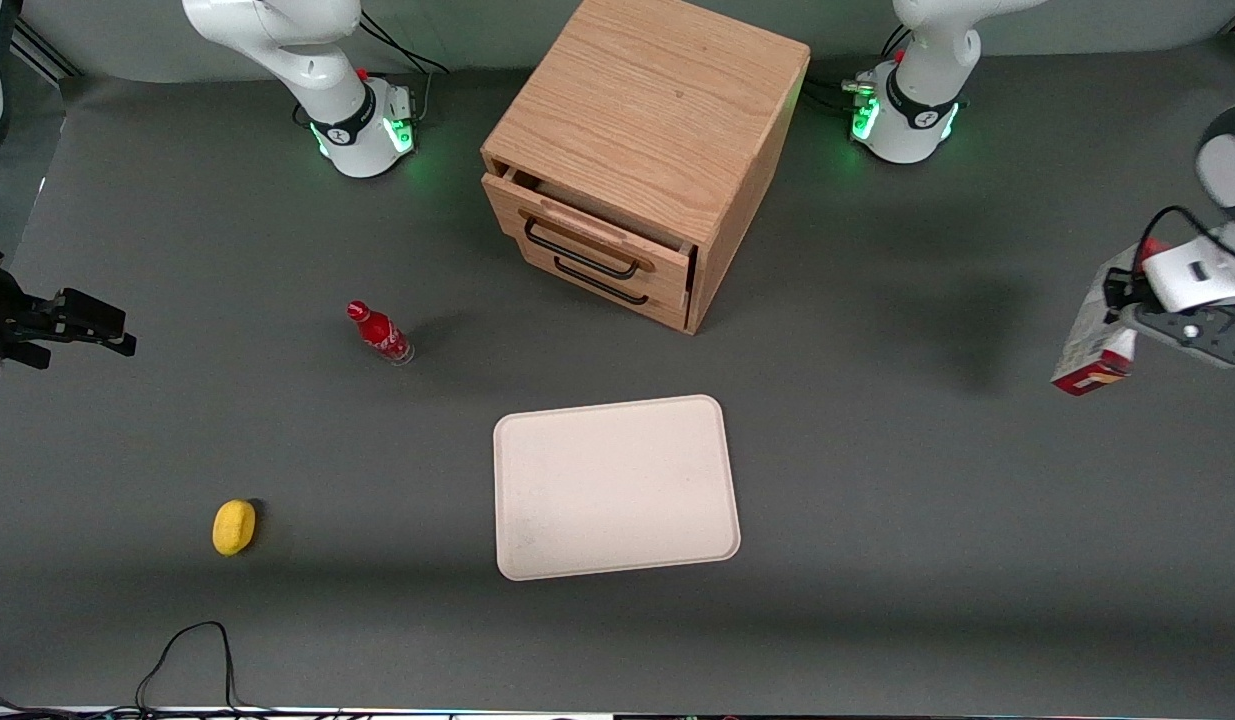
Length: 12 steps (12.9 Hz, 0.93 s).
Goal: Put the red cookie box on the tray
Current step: 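Lift the cookie box off the table with the left gripper, then carry the cookie box over the cream tray with the left gripper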
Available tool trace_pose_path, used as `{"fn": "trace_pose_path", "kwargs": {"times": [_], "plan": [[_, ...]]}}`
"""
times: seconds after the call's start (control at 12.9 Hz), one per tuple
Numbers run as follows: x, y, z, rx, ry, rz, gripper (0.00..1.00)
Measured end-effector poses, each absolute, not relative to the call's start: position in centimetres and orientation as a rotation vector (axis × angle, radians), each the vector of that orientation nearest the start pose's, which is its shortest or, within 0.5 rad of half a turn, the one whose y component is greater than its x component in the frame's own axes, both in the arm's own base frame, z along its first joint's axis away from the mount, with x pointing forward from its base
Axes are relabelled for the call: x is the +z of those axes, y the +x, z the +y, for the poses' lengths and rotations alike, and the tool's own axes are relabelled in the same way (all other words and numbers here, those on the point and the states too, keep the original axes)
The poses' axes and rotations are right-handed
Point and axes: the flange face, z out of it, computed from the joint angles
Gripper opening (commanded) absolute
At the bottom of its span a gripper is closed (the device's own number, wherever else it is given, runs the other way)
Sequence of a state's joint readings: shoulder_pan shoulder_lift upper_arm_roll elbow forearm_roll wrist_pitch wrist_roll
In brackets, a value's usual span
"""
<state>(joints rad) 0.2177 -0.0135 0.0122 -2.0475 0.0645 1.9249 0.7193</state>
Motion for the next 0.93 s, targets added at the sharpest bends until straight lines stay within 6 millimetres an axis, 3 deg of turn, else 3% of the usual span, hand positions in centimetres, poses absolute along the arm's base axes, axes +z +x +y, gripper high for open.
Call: {"fn": "trace_pose_path", "kwargs": {"times": [0.23, 0.47, 0.7, 0.85, 0.93], "plan": [[53.6, 53.7, 8.6, 0.277, -3.033, 0.792, 0.0], [59.9, 54.9, 5.0, 0.328, -3.04, 0.748, 0.0], [61.3, 56.3, 2.1, 0.345, -3.052, 0.703, 0.0], [60.4, 57.1, -2.0, 0.362, -3.064, 0.596, 0.0], [59.6, 57.6, -5.2, 0.373, -3.067, 0.53, 0.0]]}}
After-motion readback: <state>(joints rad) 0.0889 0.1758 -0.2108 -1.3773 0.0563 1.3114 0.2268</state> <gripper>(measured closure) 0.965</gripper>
